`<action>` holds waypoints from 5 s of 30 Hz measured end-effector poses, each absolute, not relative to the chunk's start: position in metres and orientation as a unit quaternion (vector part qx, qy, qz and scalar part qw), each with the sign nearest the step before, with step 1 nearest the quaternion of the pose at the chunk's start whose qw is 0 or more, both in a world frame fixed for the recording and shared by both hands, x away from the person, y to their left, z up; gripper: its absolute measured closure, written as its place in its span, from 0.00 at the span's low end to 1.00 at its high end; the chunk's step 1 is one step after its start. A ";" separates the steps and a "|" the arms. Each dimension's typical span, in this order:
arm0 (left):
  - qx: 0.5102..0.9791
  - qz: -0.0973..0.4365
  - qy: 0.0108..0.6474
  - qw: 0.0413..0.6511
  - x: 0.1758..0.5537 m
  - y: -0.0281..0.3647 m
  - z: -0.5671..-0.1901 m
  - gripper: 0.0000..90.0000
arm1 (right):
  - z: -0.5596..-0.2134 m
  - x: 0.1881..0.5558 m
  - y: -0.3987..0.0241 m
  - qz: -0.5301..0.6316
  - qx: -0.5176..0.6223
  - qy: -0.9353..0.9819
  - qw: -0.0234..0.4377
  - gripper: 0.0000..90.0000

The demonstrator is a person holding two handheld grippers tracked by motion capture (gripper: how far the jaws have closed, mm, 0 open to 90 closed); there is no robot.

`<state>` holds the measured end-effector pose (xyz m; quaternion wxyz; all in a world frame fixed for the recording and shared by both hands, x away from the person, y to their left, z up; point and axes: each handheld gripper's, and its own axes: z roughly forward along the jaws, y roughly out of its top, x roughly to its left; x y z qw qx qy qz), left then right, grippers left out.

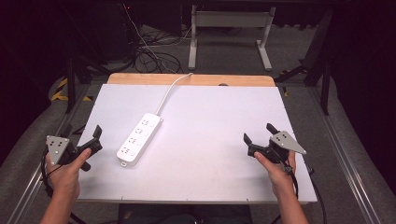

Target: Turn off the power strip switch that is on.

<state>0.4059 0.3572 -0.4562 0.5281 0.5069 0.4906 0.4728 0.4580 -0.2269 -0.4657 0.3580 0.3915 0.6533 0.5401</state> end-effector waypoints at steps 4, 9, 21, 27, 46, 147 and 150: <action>0.507 0.474 0.491 0.526 0.406 0.358 -0.456 0.03 | -0.466 0.458 -0.226 0.541 0.390 0.654 0.357 0.06; 0.504 0.475 0.492 0.527 0.407 0.357 -0.456 0.03 | -0.466 0.458 -0.226 0.539 0.390 0.655 0.359 0.07; 0.500 0.478 0.494 0.526 0.408 0.357 -0.454 0.18 | -0.467 0.457 -0.225 0.536 0.389 0.658 0.358 0.07; 0.500 0.464 0.499 0.535 0.409 0.357 -0.454 0.36 | -0.467 0.455 -0.227 0.533 0.394 0.657 0.359 0.07; 0.526 0.421 0.494 0.550 0.409 0.363 -0.452 0.87 | -0.468 0.451 -0.230 0.532 0.397 0.657 0.357 0.08; 0.734 0.288 0.402 0.466 0.511 0.260 -0.423 1.00 | -0.473 0.454 -0.227 0.526 0.399 0.672 0.334 0.09; 0.750 0.280 0.402 0.444 0.515 0.254 -0.424 1.00 | -0.474 0.455 -0.227 0.524 0.399 0.674 0.334 0.09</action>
